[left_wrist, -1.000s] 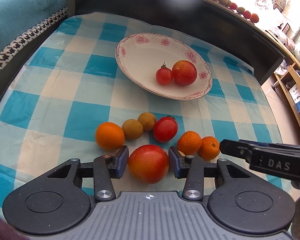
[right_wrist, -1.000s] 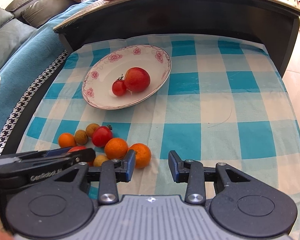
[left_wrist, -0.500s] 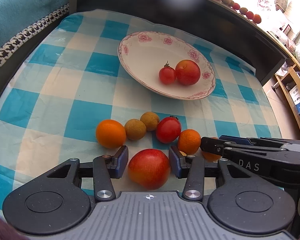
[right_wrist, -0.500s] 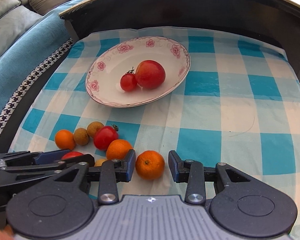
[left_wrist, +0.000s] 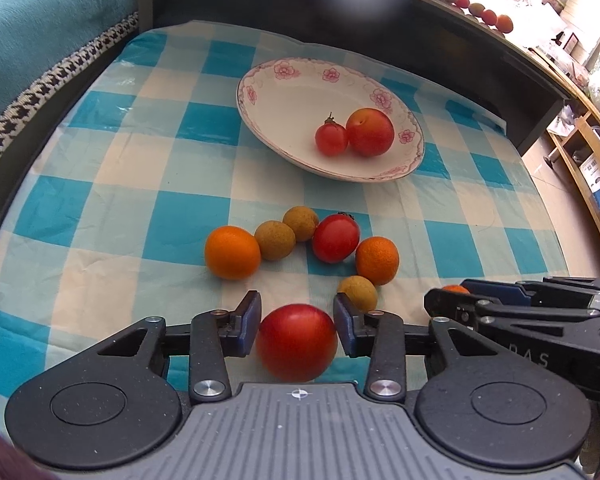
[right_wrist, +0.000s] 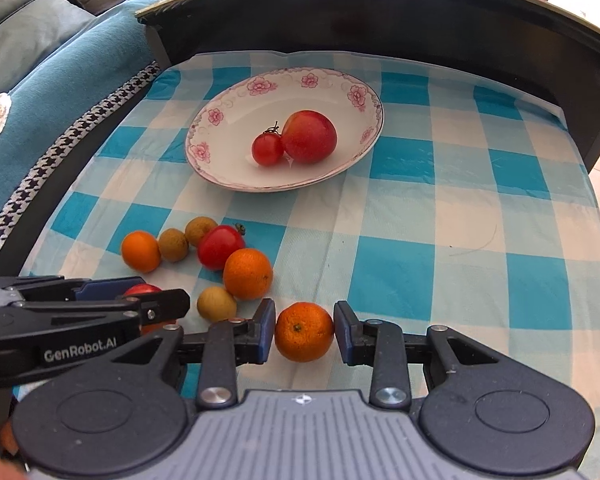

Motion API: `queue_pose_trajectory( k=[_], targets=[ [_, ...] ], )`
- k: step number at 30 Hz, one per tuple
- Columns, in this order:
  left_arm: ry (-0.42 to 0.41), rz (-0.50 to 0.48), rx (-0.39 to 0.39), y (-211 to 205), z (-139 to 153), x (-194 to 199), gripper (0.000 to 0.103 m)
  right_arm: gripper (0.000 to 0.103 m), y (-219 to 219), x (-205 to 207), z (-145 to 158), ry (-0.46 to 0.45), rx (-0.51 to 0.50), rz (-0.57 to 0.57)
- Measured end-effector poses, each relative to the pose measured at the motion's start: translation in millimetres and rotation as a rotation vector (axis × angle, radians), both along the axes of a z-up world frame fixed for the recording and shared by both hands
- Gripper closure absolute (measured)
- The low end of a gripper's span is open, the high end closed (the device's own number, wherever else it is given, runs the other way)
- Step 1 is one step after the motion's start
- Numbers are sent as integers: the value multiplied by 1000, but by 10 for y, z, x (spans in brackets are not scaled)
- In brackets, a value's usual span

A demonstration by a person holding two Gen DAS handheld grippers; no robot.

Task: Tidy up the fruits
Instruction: 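Carry the held tomato and mandarin over the white bowl with both tools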

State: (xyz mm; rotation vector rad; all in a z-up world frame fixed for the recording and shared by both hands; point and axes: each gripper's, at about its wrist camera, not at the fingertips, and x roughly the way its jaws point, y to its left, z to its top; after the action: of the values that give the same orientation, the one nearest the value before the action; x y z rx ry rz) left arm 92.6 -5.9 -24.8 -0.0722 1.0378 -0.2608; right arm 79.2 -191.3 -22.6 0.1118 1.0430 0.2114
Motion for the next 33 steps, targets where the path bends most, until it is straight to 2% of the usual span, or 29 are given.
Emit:
queue_pose_trajectory(
  k=[6, 13, 21, 33],
  targets=[
    [32, 9, -3, 36, -81, -92, 52, 69, 41, -182, -54, 27, -34, 19],
    [28, -7, 16, 11, -112, -128, 48, 69, 31, -198, -78, 33, -29, 24],
    [14, -28, 58, -47, -115, -145, 51, 68, 40, -213, -120, 50, -39, 32],
    [16, -34, 37, -46, -33, -192, 52, 69, 6, -258, -13, 29, -32, 9]
  ],
)
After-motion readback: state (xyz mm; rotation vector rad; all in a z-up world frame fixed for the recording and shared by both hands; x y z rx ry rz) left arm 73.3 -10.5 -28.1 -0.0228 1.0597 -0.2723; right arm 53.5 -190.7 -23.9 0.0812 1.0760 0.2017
